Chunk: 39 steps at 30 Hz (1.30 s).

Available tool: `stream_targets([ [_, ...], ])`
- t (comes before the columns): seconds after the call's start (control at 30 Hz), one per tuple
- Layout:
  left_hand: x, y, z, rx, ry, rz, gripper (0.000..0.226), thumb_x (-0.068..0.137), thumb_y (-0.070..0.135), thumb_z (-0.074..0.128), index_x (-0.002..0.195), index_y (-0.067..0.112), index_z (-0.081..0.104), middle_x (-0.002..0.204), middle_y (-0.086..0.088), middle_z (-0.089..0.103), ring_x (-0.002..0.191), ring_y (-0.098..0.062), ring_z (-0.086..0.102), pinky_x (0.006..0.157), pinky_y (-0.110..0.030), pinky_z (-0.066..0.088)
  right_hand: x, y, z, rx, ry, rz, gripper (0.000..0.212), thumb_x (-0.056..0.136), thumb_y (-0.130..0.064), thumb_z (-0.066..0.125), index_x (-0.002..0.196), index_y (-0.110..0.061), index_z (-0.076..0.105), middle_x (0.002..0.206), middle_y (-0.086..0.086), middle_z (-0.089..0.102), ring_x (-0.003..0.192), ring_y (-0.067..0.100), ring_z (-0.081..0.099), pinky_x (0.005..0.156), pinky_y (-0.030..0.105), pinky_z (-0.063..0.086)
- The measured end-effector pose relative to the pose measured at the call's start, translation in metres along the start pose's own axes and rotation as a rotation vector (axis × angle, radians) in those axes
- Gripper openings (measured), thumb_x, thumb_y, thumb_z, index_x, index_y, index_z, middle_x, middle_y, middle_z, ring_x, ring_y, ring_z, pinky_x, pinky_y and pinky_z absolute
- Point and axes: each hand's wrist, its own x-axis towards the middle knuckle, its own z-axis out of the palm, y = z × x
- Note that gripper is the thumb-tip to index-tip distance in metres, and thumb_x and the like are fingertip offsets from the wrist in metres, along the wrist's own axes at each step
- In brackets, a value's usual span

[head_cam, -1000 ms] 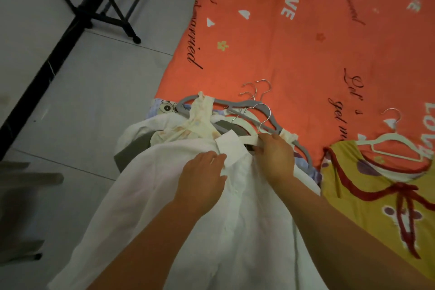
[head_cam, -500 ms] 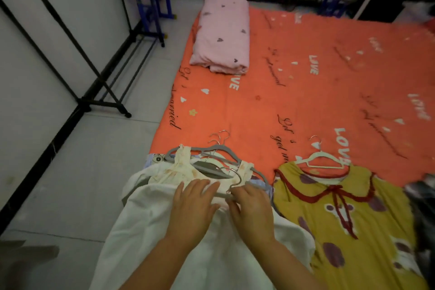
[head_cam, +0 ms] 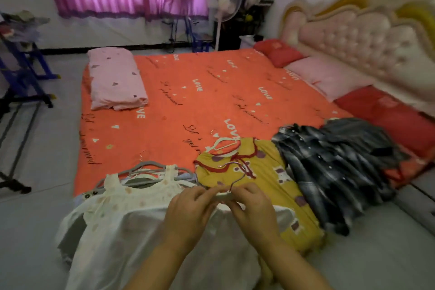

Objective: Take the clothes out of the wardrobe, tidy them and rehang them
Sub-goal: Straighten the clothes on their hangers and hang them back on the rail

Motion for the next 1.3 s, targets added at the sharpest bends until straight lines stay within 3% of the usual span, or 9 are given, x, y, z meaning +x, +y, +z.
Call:
stream_targets([
  [0.17,0.015,0.092,0.027,-0.082,0.008,0.195,0.032,0.071,0.019,0.068,0.102,0.021,0.073,0.072,-0.001,0.064,0.057,-0.021,0.058,0.042,-0.027,0.042,-0.054,0.035,-0.083,-0.062,0.151,0.161,0.021,0.080,-0.017,0.072,0.100,-0.014,0.071,0.087,0.000,0.063,0.079,0.015,0.060,0.067,0.029,0.049],
  [0.4,0.031,0.239,0.096,-0.187,-0.015,0.391,0.032,0.068,0.012,0.076,0.099,0.021,0.074,0.069,-0.002,0.063,0.052,-0.020,0.056,0.036,-0.030,0.043,-0.144,0.120,-0.205,-0.098,0.304,0.413,0.022,0.082,-0.020,0.068,0.104,-0.023,0.071,0.092,-0.011,0.058,0.090,0.008,0.057,0.079,0.027,0.047],
  [0.53,0.036,0.338,0.145,-0.245,-0.041,0.438,0.045,0.061,0.004,0.084,0.102,0.019,0.074,0.069,-0.004,0.063,0.051,-0.022,0.056,0.036,-0.033,0.045,-0.192,0.175,-0.285,-0.156,0.347,0.462,0.019,0.082,-0.018,0.065,0.099,-0.025,0.071,0.092,-0.010,0.061,0.089,0.005,0.053,0.079,0.023,0.044],
  [0.77,0.050,0.485,0.215,-0.357,-0.048,0.420,0.031,0.071,0.010,0.073,0.101,0.018,0.074,0.074,-0.004,0.065,0.056,-0.022,0.061,0.038,-0.032,0.047,-0.252,0.263,-0.407,-0.296,0.432,0.536,0.023,0.079,-0.013,0.069,0.102,-0.017,0.070,0.095,0.000,0.060,0.092,0.016,0.052,0.081,0.022,0.037],
  [1.0,0.091,0.552,0.286,-0.395,-0.113,0.363,0.039,0.071,0.005,0.078,0.106,0.023,0.072,0.079,-0.002,0.065,0.061,-0.023,0.061,0.046,-0.036,0.050,-0.254,0.346,-0.465,-0.303,0.472,0.606,0.019,0.080,-0.021,0.071,0.099,-0.018,0.071,0.093,-0.002,0.059,0.091,0.015,0.054,0.080,0.026,0.043],
  [1.17,0.144,0.576,0.354,-0.419,-0.069,0.383,0.045,0.063,0.003,0.082,0.102,0.023,0.073,0.075,0.001,0.064,0.058,-0.019,0.061,0.044,-0.027,0.045,-0.224,0.417,-0.491,-0.350,0.487,0.602,0.018,0.078,-0.019,0.073,0.095,-0.017,0.071,0.090,-0.003,0.061,0.086,0.015,0.056,0.076,0.026,0.042],
  [1.3,0.198,0.593,0.406,-0.406,-0.001,0.378,0.034,0.066,0.013,0.074,0.099,0.023,0.074,0.073,0.002,0.064,0.057,-0.017,0.061,0.043,-0.021,0.045,-0.185,0.478,-0.516,-0.368,0.450,0.606,0.020,0.077,-0.016,0.074,0.097,-0.015,0.071,0.092,0.000,0.064,0.088,0.018,0.057,0.079,0.028,0.043],
])
